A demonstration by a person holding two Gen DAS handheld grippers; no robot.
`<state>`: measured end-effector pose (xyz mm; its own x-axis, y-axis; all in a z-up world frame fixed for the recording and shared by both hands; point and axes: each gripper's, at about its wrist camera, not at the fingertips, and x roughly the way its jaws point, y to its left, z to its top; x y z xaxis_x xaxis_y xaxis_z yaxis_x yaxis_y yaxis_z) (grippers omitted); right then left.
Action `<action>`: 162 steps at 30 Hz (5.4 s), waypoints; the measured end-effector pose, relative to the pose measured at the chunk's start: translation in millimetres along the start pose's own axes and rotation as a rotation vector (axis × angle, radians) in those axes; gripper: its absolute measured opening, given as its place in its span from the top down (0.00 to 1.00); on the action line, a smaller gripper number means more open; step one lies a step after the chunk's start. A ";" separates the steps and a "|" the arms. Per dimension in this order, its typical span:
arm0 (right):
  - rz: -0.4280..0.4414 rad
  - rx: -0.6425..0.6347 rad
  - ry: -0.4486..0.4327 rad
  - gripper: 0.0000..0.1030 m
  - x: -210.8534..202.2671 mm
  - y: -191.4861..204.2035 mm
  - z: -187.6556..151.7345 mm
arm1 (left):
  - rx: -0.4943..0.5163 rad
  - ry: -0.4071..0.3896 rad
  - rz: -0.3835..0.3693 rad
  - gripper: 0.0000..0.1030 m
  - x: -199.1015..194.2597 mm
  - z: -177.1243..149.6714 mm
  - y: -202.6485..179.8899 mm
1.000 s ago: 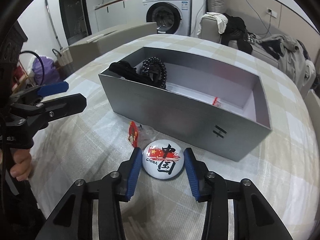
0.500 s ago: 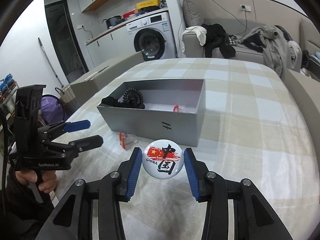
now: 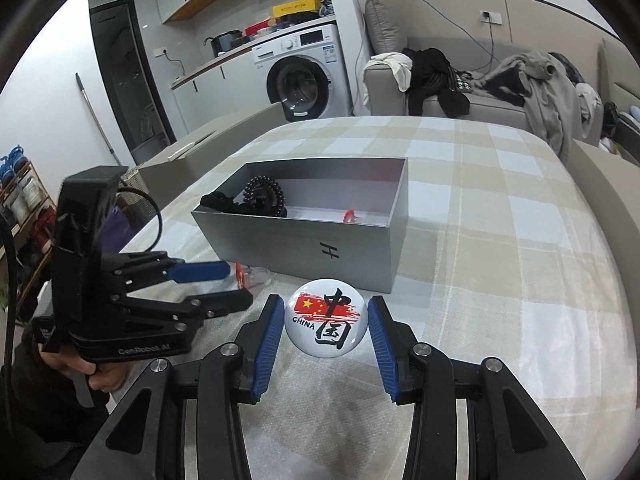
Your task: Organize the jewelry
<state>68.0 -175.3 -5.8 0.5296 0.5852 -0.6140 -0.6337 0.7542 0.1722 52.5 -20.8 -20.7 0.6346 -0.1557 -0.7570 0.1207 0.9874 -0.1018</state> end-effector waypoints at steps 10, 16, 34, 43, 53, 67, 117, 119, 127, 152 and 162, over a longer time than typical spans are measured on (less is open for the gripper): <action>0.002 -0.001 0.002 0.59 -0.8 2.0 0.3 | -0.021 0.006 -0.001 0.83 -1.4 2.7 3.1; 0.004 -0.004 0.011 0.59 1.7 3.3 0.1 | -0.047 -0.006 -0.034 0.88 -3.1 1.1 5.8; 0.019 0.027 -0.110 0.59 -19.3 3.3 26.4 | -0.021 -0.176 -0.064 0.88 -47.2 11.5 -1.8; 0.049 0.058 -0.172 0.59 -19.5 0.9 59.2 | -0.039 -0.275 -0.040 0.88 -68.4 33.9 4.7; 0.133 0.187 -0.142 0.59 8.0 -20.0 70.8 | -0.117 -0.284 -0.025 0.88 -43.3 50.8 32.8; 0.152 0.233 -0.078 0.59 31.0 -21.4 60.1 | -0.093 -0.241 -0.001 0.88 -27.5 43.4 32.0; -0.018 0.102 -0.153 0.00 -5.2 -22.6 30.0 | -0.052 -0.339 0.133 0.01 -52.1 15.6 26.7; -0.029 0.080 -0.175 0.00 -5.6 -17.7 28.7 | -0.052 -0.340 0.136 0.01 -50.2 10.5 25.4; -0.115 -0.026 -0.270 0.00 -8.4 -1.0 20.3 | -0.044 -0.359 0.140 0.01 -49.0 4.2 22.8; -0.123 -0.110 -0.342 0.00 -19.0 13.7 15.0 | -0.040 -0.377 0.132 0.01 -50.6 2.1 21.0; -0.124 -0.119 -0.348 0.00 -20.9 16.3 13.7 | -0.050 -0.379 0.125 0.01 -52.7 0.9 22.8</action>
<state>54.4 -171.2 20.4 0.7529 0.5736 -0.3227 -0.6033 0.7975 0.0101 22.6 9.8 17.5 0.8796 -0.0241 -0.4751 -0.0066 0.9980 -0.0628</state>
